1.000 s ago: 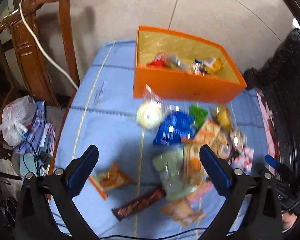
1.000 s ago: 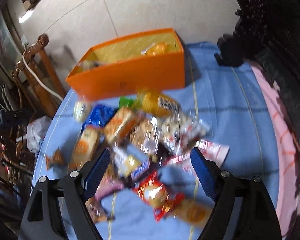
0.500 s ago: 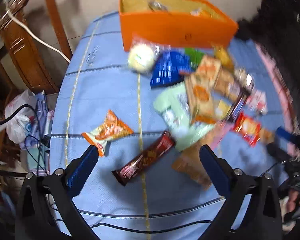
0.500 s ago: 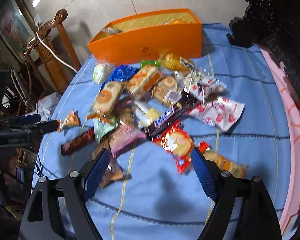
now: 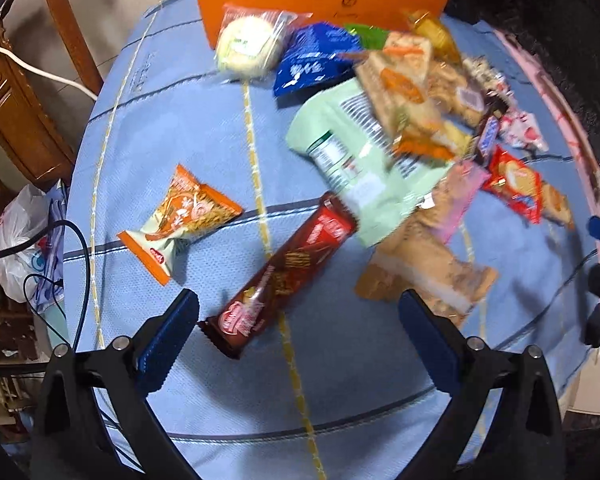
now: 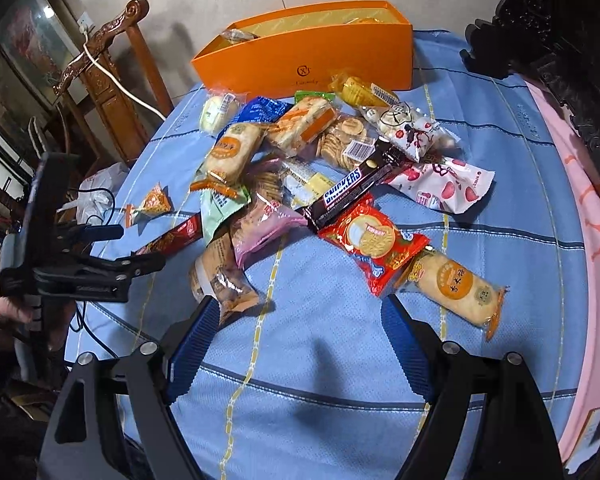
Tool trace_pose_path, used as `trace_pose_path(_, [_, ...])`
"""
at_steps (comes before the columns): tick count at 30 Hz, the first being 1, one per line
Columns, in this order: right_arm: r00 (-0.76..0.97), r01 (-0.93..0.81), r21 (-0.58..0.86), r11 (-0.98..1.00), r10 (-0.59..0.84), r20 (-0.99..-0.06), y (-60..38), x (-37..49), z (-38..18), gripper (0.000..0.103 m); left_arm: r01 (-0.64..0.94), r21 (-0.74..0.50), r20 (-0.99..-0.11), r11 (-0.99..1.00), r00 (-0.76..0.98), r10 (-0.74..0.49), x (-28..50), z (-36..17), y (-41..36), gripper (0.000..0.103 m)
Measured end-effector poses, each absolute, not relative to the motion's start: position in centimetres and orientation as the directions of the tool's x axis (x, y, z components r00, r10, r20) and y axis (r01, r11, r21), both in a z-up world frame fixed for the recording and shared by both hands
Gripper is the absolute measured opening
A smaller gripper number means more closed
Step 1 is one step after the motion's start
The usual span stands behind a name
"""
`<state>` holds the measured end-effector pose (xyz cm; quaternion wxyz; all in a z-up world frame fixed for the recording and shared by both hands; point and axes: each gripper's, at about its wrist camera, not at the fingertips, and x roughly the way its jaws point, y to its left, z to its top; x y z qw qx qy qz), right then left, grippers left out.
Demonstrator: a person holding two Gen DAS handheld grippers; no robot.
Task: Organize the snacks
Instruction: 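Move both tools back over the snack pile, then grasp the brown chocolate bar with the left tool while the right tool grasps the tan paper bread bag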
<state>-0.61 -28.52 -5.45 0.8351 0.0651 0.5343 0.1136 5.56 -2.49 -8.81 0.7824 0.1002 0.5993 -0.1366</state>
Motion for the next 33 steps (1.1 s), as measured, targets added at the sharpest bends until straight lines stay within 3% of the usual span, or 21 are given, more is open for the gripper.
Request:
trace_pose_path(1, [0.401,-0.120,0.232,0.965,0.261,-0.878,-28.5,-0.7,-5.5,0.083,0.331,-0.011,-0.967,0.944,0.236,-0.094,5.7,-9.2,-2.4,0.088])
trace_pose_path(2, [0.399,-0.120,0.234,0.965,0.263,-0.879,-28.5,-0.7,-5.5,0.083,0.327,-0.032,-0.971,0.944,0.215,-0.107,5.9,-9.8,-2.1,0.074])
trace_pose_path(3, [0.397,-0.120,0.235,0.965,0.264,-0.879,-28.4,-0.8,-5.5,0.083,0.322,-0.053,-0.975,0.945,0.189,-0.119,6.1,-10.4,-1.9,0.068])
trace_pose_path(10, [0.386,-0.132,0.231,0.964,0.265,-0.884,-27.8,-0.8,-5.5,0.083,0.322,0.001,-0.981,0.947,0.186,-0.062,6.8,-12.3,-1.7,0.067])
trace_pose_path(11, [0.384,-0.133,0.231,0.964,0.265,-0.885,-27.8,-0.8,-5.6,0.083,0.326,0.005,-0.977,0.945,0.203,-0.065,6.7,-12.3,-1.7,0.060])
trace_pose_path(14, [0.371,-0.141,0.238,0.961,0.274,-0.887,-27.3,-0.7,-5.8,0.083,0.309,-0.012,-0.974,0.951,0.210,-0.081,6.9,-11.9,-1.0,0.023])
trace_pose_path(26, [0.273,-0.330,0.211,0.920,0.306,-0.912,-20.0,1.0,-8.4,0.083,0.233,-0.117,-0.946,0.965,0.269,-0.180,6.2,-7.5,1.9,0.023])
trace_pose_path(30, [0.245,-0.369,0.168,0.914,0.270,-0.931,-17.7,2.0,-10.1,0.074,0.226,-0.130,-0.944,0.965,0.270,-0.191,5.1,-6.2,1.9,0.023])
trace_pose_path(33, [0.252,-0.376,0.105,0.920,0.211,-0.944,-16.4,2.4,-11.2,0.074,0.226,-0.136,-0.942,0.965,0.271,-0.196,4.9,-5.7,2.4,0.023])
